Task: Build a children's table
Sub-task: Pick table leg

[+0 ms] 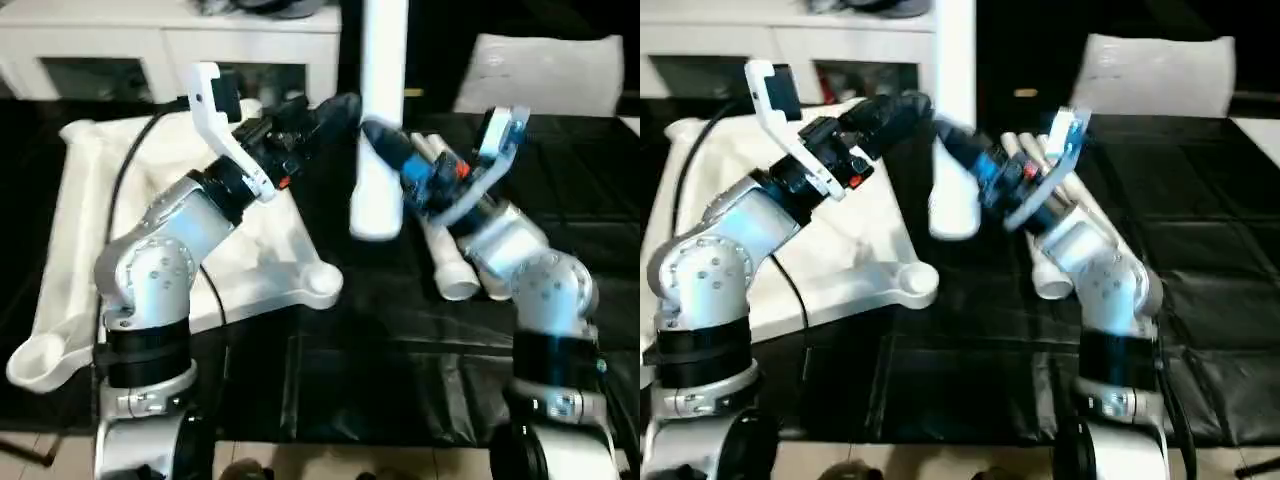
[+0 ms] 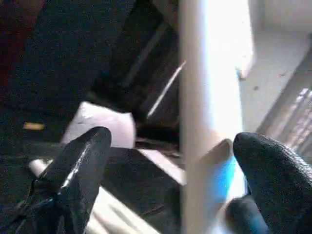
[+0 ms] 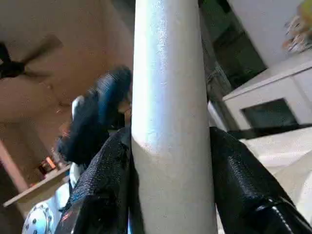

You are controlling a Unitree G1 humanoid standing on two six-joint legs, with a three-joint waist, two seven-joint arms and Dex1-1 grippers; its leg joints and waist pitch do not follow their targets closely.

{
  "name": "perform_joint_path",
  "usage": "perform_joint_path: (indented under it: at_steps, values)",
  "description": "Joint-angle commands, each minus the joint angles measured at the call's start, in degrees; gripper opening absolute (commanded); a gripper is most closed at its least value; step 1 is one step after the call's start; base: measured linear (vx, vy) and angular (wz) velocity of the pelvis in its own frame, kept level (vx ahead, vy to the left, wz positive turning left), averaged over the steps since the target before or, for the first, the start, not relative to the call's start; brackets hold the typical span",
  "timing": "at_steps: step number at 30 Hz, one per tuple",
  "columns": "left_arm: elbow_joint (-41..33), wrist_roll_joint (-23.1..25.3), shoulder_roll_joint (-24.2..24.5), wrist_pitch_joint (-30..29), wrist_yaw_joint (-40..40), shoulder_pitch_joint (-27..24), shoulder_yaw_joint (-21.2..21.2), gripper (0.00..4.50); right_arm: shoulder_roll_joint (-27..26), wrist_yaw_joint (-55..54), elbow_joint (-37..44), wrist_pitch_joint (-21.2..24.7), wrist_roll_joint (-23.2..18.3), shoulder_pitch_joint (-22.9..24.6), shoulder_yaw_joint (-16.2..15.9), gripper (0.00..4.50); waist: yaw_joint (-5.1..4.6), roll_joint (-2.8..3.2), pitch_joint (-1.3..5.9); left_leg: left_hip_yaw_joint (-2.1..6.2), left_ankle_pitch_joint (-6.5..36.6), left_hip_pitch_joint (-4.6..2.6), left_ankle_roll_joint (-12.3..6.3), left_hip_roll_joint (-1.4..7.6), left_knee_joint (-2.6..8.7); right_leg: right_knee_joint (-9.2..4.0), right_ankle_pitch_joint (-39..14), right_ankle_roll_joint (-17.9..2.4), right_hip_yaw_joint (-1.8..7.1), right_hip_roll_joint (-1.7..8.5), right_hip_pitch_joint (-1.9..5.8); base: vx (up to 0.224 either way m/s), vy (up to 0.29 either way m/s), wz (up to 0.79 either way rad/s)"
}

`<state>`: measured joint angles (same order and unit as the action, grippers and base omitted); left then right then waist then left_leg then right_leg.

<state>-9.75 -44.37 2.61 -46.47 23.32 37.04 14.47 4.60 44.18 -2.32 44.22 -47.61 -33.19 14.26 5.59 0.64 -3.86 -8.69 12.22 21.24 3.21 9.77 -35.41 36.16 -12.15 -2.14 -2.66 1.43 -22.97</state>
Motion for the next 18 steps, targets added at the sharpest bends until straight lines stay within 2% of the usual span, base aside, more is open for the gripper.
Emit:
perform_joint_path:
  at_steps: [1,3,9,12,14,18]
  values:
    - [-1.27,-1.77,-0.23,-1.44,0.00,1.05,0.81,4.50,0.23,0.57,2.23,0.56,-1.31,0.15,0.23,1.86,0.23,-0.62,4.58,0.47,-3.08,0.05,-3.66,2.65,3.31,-3.66,0.64,-11.37,3.13,5.95,3.97,0.000,0.000,0.00]
    - [-1.44,-3.68,-0.41,-2.03,-0.18,1.26,1.67,4.50,0.65,1.23,2.90,1.00,-1.50,0.66,-0.54,1.86,0.37,-0.65,4.51,0.48,-2.48,0.04,-3.03,2.64,3.38,-3.84,-1.18,-10.58,3.13,5.96,4.03,0.000,0.000,0.00]
    - [-1.99,-7.17,0.30,-3.42,-0.98,1.18,2.01,4.50,1.68,2.16,3.95,0.99,-1.75,1.62,-2.42,1.86,0.60,-0.80,4.51,0.52,-2.56,0.10,-2.48,2.56,3.42,-3.89,-2.06,-9.42,3.12,5.91,4.03,0.000,0.000,0.00]
    - [-2.01,-7.64,0.70,-3.93,-1.24,1.09,1.94,4.50,1.96,2.58,4.87,1.38,-1.76,2.22,-3.42,1.86,0.62,-0.77,4.44,0.46,-2.19,0.11,-2.35,2.50,3.44,-4.09,-3.18,-8.88,3.15,5.94,4.00,0.000,0.000,0.00]
    - [-2.03,-7.99,0.88,-4.13,-1.14,1.02,1.91,4.50,2.10,2.69,5.23,1.38,-1.49,2.43,-3.93,1.86,0.70,-0.53,4.47,0.50,-2.42,0.09,-2.25,2.51,3.38,-4.04,-3.12,-8.54,3.14,5.82,3.93,0.000,0.000,0.00]
    - [-2.35,-7.47,1.83,-3.84,-0.57,0.47,0.64,4.50,2.83,2.73,5.72,0.33,0.22,2.81,-5.52,1.86,0.73,-0.45,4.46,0.56,-2.45,0.03,-1.94,2.58,3.44,-4.00,-2.86,-8.19,3.14,5.80,3.86,0.000,0.000,0.00]
